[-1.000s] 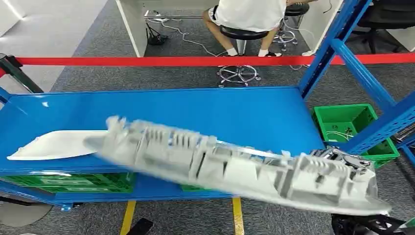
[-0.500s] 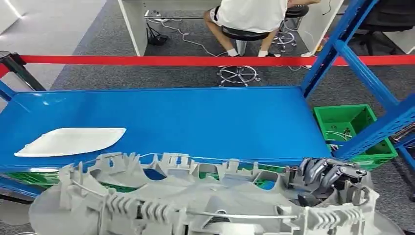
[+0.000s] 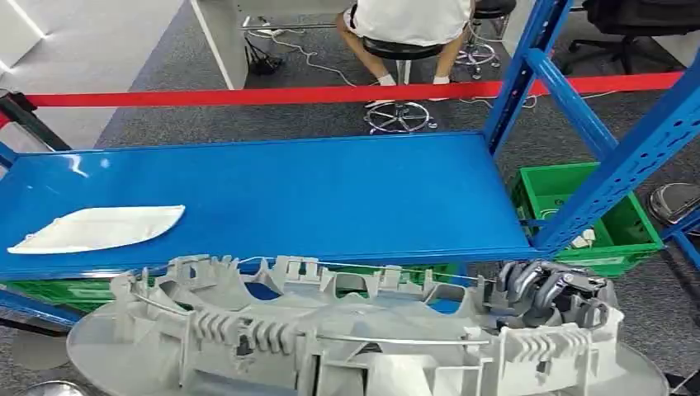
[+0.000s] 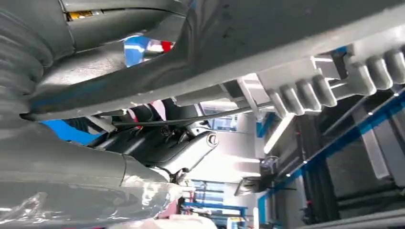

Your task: Take the parts from the cabinet and place them on the table.

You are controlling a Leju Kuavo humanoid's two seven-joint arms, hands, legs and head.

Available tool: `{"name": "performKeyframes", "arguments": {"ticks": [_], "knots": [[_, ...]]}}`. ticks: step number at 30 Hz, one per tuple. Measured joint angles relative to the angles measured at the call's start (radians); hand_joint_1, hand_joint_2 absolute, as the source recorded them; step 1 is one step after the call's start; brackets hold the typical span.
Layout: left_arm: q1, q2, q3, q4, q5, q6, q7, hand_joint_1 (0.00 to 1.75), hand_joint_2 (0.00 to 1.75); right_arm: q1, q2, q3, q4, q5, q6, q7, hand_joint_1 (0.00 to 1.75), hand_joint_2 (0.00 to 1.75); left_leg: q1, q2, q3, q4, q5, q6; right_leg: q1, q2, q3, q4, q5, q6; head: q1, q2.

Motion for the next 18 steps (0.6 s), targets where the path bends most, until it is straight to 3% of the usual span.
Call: {"name": "performKeyframes", "arguments": {"ticks": [1,2,4,5,6,7,8,9,10,11,13,14,15,16,17,18], "knots": [[0.0,0.0,0.0,0.0,0.0,0.0,0.0,0.0,1.75,0.0,0.0,0.001,0.004,0.0,0.0,0.0,1.75,1.75,0.0,0.0,0.014,-0.012,0.018,0.003,0.002,0.0,-0.01,0.0,0.008,0.0,0.0,0.0],[-0.001,0.0,0.0,0.0,0.0,0.0,0.0,0.0,1.75,0.0,0.0,0.001,0.006,0.0,0.0,0.0,1.75,1.75,-0.001,0.0,0.045,-0.06,0.052,0.008,0.004,0.0,-0.019,0.0,0.017,0.0,0.0,0.0],[-0.003,0.0,0.0,0.0,0.005,0.0,0.0,0.0,1.75,-0.002,-0.001,0.002,0.006,0.0,0.0,0.0,1.75,1.75,-0.007,0.0,0.154,-0.235,0.122,0.025,0.007,0.001,-0.035,0.0,0.034,0.004,0.0,0.0],[-0.006,0.002,0.002,0.0,0.01,0.001,0.0,0.0,1.75,-0.002,-0.002,0.002,0.006,-0.001,0.002,0.0,1.75,1.75,-0.011,0.001,0.198,-0.307,0.111,0.032,0.007,0.001,-0.041,0.0,0.042,0.008,0.0,0.0],[-0.009,0.003,0.003,0.0,0.01,0.005,-0.004,0.0,1.75,-0.004,-0.006,0.002,0.009,-0.004,0.006,-0.001,1.75,1.75,-0.014,0.003,0.198,-0.314,0.122,0.027,0.009,0.0,-0.043,-0.003,0.053,0.014,0.003,0.0],[-0.009,0.003,0.003,0.0,0.01,0.01,-0.006,0.0,1.75,-0.004,-0.01,0.003,0.012,-0.009,0.011,-0.004,1.75,1.75,-0.016,0.001,0.19,-0.32,0.127,0.028,0.008,-0.002,-0.042,-0.006,0.061,0.021,0.0,0.0],[-0.01,0.003,0.004,0.0,0.011,0.012,-0.006,0.0,1.75,-0.003,-0.014,0.003,0.015,-0.016,0.015,-0.011,1.75,1.75,-0.018,0.0,0.184,-0.317,0.13,0.033,0.005,-0.003,-0.042,-0.013,0.072,0.027,-0.007,0.0],[-0.008,0.003,0.006,0.0,0.013,0.014,-0.006,0.0,1.75,-0.002,-0.017,0.003,0.019,-0.019,0.016,-0.019,1.75,1.75,-0.018,0.001,0.178,-0.32,0.141,0.041,0.006,-0.003,-0.042,-0.023,0.085,0.034,-0.003,0.0],[-0.008,0.005,0.009,0.0,0.017,0.02,-0.006,0.0,1.75,-0.002,-0.023,0.002,0.024,-0.021,0.016,-0.03,1.75,1.75,-0.01,0.004,0.17,-0.326,0.157,0.049,0.005,-0.002,-0.049,-0.02,0.081,0.04,-0.005,0.0],[-0.01,0.005,0.011,0.0,0.019,0.024,-0.006,0.0,1.75,-0.003,-0.025,0.001,0.029,-0.023,0.016,-0.035,1.75,1.75,-0.01,0.005,0.158,-0.326,0.168,0.055,0.005,-0.003,-0.068,0.001,0.034,0.047,-0.002,0.0],[-0.012,0.005,0.016,0.0,0.019,0.027,-0.006,0.0,1.75,-0.009,-0.026,0.001,0.042,-0.023,0.018,-0.04,1.75,1.75,-0.01,0.006,0.133,-0.325,0.188,0.062,0.004,-0.002,-0.104,0.141,-0.085,0.057,0.001,0.0],[-0.013,0.005,0.018,0.0,0.019,0.027,-0.009,0.0,1.75,-0.013,-0.027,0.0,0.049,-0.02,0.018,-0.044,1.75,1.75,-0.011,0.007,0.117,-0.324,0.2,0.063,0.005,-0.002,-0.123,0.226,-0.126,0.059,0.001,0.0],[-0.013,0.005,0.019,0.0,0.02,0.027,-0.012,0.0,1.75,-0.015,-0.027,0.0,0.055,-0.012,0.014,-0.05,1.75,1.75,-0.012,0.007,0.104,-0.324,0.211,0.062,0.005,-0.002,-0.13,0.281,-0.141,0.06,0.001,0.0],[-0.013,0.005,0.02,0.0,0.021,0.027,-0.015,0.0,1.75,-0.017,-0.028,0.0,0.062,-0.001,0.008,-0.056,1.75,1.75,-0.012,0.007,0.089,-0.323,0.222,0.061,0.005,-0.002,-0.114,0.292,-0.127,0.06,0.0,0.0],[-0.013,0.006,0.022,0.0,0.023,0.027,-0.019,0.0,1.75,-0.018,-0.028,0.0,0.068,0.005,0.005,-0.059,1.75,1.75,-0.012,0.007,0.076,-0.322,0.232,0.06,0.005,-0.002,-0.075,0.258,-0.097,0.059,0.001,0.0],[-0.013,0.005,0.024,0.0,0.025,0.027,-0.023,0.0,1.75,-0.019,-0.029,-0.001,0.074,0.006,0.002,-0.061,1.75,1.75,-0.012,0.007,0.066,-0.322,0.24,0.058,0.005,-0.002,-0.019,0.188,-0.066,0.056,0.0,0.0]]}}
